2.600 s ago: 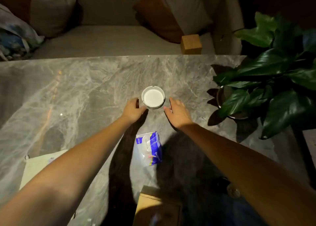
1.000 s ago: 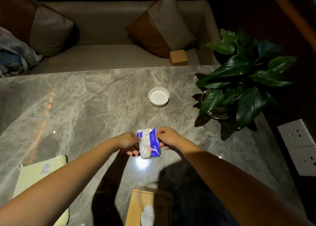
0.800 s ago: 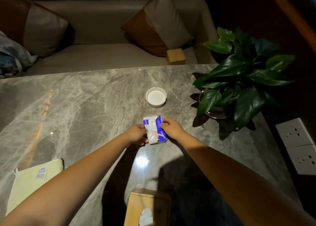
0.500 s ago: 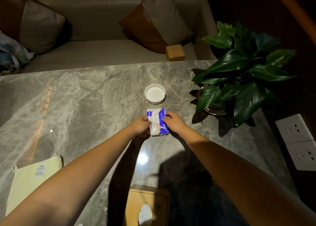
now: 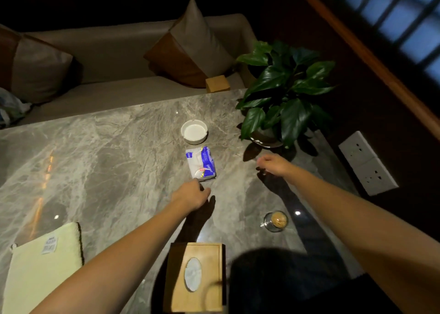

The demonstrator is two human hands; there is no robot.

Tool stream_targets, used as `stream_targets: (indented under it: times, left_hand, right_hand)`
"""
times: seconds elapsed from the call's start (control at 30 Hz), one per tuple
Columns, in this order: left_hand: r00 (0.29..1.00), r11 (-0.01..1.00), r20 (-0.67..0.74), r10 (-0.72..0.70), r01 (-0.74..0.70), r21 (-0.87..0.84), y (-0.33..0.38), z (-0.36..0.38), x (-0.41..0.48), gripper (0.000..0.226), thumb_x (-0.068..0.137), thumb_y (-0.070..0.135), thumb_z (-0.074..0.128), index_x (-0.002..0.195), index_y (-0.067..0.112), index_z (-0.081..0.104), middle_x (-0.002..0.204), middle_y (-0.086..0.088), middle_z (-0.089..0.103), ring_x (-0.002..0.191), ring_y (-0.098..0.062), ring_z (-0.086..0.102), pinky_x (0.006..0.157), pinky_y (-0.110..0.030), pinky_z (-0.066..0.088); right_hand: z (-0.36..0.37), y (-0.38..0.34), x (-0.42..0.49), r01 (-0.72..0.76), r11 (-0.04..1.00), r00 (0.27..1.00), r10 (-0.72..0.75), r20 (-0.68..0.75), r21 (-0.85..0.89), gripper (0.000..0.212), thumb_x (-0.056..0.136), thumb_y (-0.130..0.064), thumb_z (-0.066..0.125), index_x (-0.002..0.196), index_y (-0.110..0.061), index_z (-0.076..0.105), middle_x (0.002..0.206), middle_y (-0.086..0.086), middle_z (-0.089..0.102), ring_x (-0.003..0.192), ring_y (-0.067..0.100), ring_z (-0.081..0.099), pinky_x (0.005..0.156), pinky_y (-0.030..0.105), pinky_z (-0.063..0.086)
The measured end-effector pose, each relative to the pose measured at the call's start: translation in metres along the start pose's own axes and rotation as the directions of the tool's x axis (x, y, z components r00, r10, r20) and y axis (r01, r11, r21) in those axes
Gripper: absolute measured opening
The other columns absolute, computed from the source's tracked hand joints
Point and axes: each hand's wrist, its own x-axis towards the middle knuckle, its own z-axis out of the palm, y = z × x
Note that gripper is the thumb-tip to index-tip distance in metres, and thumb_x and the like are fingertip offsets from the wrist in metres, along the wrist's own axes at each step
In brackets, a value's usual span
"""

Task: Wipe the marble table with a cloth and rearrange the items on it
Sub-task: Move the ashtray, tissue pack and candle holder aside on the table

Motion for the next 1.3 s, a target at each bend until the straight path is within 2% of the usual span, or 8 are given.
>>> stream_targets:
  times: [0.23,0.37,0.5,0.57,0.7,0.87,1.03,1.3]
  left_hand:
    - [0.93,0.944,0.321,0.177,-0.067,-0.324,0.083,0.056,-0.021,0.048,0.097,0.042,0.04,0.089,0.001,0.064,0.105,-0.027,0.066,0.09,-0.034,0.063,0.078,-0.032,0.046]
    - [0.832,0.929,0.529,0.168,0.045,-0.366,0.109,0.094,-0.036,0.046,0.093,0.048,0.044,0.085,0.006,0.06,0.079,-0.016,0.063,0.057,-0.017,0.056,0.051,-0.022,0.041]
    - [0.863,0.962,0.441,0.246,-0.162,-0.221,0.118,0.114,-0.029,0.052,0.091,0.048,0.049,0.104,0.0,0.065,0.092,-0.021,0.064,0.079,-0.03,0.06,0.063,-0.027,0.037]
    - [0.863,0.954,0.43,0.267,-0.172,-0.246,0.121,0.115,-0.022,0.052,0.092,0.045,0.049,0.103,-0.003,0.064,0.084,-0.017,0.059,0.07,-0.026,0.057,0.058,-0.028,0.036]
    - [0.883,0.929,0.414,0.22,-0.06,-0.366,0.126,0.105,-0.009,0.033,0.093,0.041,0.051,0.088,0.01,0.061,0.069,-0.005,0.054,0.056,-0.015,0.049,0.052,-0.026,0.037]
    - [0.9,0.856,0.397,0.179,0.056,-0.513,0.127,0.088,0.011,0.029,0.092,0.041,0.053,0.072,0.02,0.056,0.082,-0.01,0.058,0.065,-0.018,0.051,0.046,-0.02,0.034]
    - [0.911,0.849,0.378,0.164,0.064,-0.524,0.13,0.084,0.022,0.028,0.092,0.042,0.053,0.077,0.019,0.058,0.086,-0.01,0.059,0.072,-0.021,0.053,0.041,-0.017,0.035]
    - [0.931,0.888,0.322,0.171,-0.004,-0.46,0.139,0.086,0.012,0.04,0.094,0.042,0.048,0.104,0.005,0.062,0.095,-0.012,0.061,0.082,-0.022,0.055,0.054,-0.026,0.035]
  right_hand:
    - [-0.019,0.069,-0.081,-0.242,0.947,0.968,0.221,0.118,0.209,0.02,0.097,-0.028,0.051,0.107,-0.011,0.054,0.088,0.009,0.055,0.07,0.018,0.057,0.043,0.022,0.042]
    - [-0.009,0.111,-0.102,-0.366,0.904,0.915,0.306,0.264,0.22,0.036,0.089,-0.052,0.057,0.115,-0.027,0.057,0.115,-0.003,0.063,0.099,0.016,0.067,0.072,0.031,0.05]
    - [0.002,0.13,-0.111,-0.308,0.91,0.931,0.229,0.283,0.276,0.027,0.089,-0.047,0.059,0.108,-0.027,0.062,0.11,-0.002,0.066,0.096,0.011,0.068,0.08,0.028,0.049]
    - [0.003,0.131,-0.108,-0.284,0.911,0.944,0.21,0.256,0.298,0.028,0.091,-0.045,0.057,0.11,-0.025,0.063,0.103,0.0,0.068,0.092,0.01,0.067,0.079,0.026,0.048]
    - [-0.004,0.118,-0.089,-0.247,0.927,0.957,0.187,0.222,0.284,0.022,0.094,-0.042,0.055,0.11,-0.029,0.062,0.099,-0.001,0.07,0.084,0.007,0.068,0.065,0.021,0.043]
    - [-0.008,0.106,-0.058,-0.157,0.925,0.985,0.121,0.124,0.347,0.025,0.095,-0.029,0.056,0.118,-0.02,0.061,0.092,0.005,0.067,0.071,0.005,0.068,0.047,0.019,0.035]
    - [-0.004,0.105,-0.038,-0.114,0.906,0.993,0.089,0.081,0.407,0.041,0.096,-0.013,0.054,0.133,0.003,0.05,0.111,0.018,0.059,0.081,0.012,0.06,0.068,0.019,0.056]
    - [-0.005,0.093,-0.057,-0.223,0.897,0.975,0.203,0.093,0.382,0.022,0.095,-0.039,0.052,0.114,-0.031,0.059,0.092,0.0,0.062,0.074,0.007,0.063,0.057,0.022,0.031]
